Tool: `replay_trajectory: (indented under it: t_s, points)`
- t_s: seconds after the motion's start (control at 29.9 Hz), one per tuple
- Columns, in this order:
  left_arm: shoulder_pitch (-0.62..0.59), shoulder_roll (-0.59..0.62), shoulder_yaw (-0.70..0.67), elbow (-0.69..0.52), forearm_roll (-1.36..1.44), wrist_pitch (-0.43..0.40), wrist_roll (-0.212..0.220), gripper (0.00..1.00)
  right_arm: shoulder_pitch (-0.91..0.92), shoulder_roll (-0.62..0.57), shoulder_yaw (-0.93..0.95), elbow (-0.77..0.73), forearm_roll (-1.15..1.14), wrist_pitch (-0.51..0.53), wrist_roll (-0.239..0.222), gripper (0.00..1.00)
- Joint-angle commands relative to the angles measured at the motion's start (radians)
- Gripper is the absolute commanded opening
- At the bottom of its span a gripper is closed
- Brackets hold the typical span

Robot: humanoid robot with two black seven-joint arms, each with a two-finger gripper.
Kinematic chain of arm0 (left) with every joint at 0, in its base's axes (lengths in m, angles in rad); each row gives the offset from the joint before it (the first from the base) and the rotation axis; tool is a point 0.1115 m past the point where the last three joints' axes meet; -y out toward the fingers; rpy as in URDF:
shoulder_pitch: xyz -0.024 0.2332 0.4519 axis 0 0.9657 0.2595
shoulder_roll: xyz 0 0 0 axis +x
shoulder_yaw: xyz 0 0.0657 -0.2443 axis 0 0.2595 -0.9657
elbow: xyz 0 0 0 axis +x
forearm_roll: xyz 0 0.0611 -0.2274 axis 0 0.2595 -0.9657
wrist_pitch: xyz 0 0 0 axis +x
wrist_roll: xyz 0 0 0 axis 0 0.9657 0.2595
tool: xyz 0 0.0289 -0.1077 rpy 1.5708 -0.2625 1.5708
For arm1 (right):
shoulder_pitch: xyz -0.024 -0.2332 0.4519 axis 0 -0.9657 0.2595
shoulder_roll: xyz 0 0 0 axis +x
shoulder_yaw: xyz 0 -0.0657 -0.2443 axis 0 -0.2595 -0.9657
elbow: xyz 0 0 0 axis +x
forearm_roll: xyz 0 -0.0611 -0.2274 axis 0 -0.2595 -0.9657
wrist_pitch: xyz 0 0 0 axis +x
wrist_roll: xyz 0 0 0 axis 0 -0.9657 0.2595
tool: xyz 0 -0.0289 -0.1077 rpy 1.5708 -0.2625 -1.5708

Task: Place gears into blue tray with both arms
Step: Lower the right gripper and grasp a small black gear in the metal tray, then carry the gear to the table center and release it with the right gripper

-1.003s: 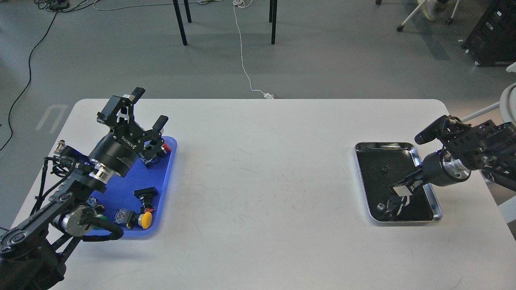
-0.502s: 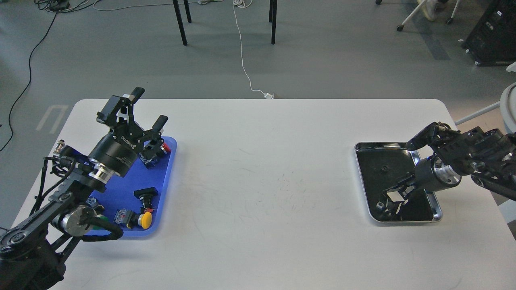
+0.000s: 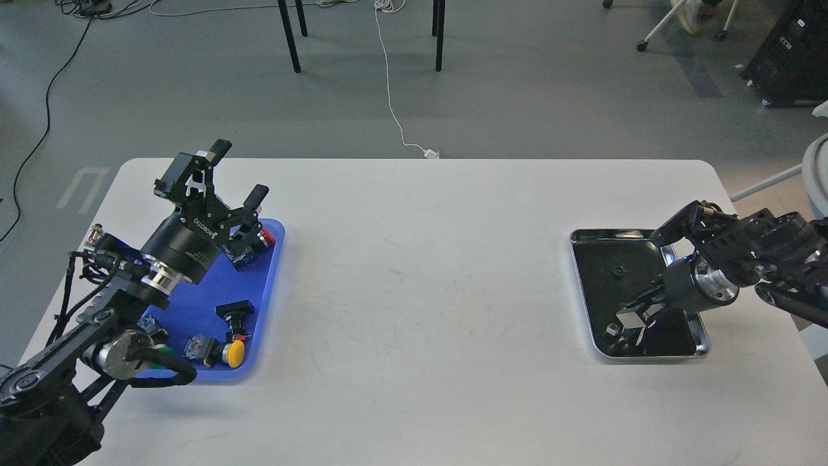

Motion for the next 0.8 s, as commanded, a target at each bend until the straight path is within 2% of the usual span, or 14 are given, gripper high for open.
replay_trajectory:
  t_s: [0.0,0.37,0.6,0.77]
  points:
    - [0.001,0.002,0.0,0.0,0.0,0.0,0.0,0.98,0.003,-0.003,0.001,0.001,0.0,0.002,-0.001,0.25]
    - [0.001,0.01,0.0,0.0,0.0,0.0,0.0,0.98,0.041,-0.012,0.001,0.011,0.006,0.002,-0.001,0.24]
    - [0.001,0.014,0.0,0.0,0.0,0.0,0.0,0.98,0.118,-0.026,0.002,0.077,0.015,0.005,-0.001,0.24]
    - [0.001,0.014,0.0,0.0,0.0,0.0,0.0,0.98,0.196,0.012,0.001,0.11,0.119,0.023,-0.001,0.25]
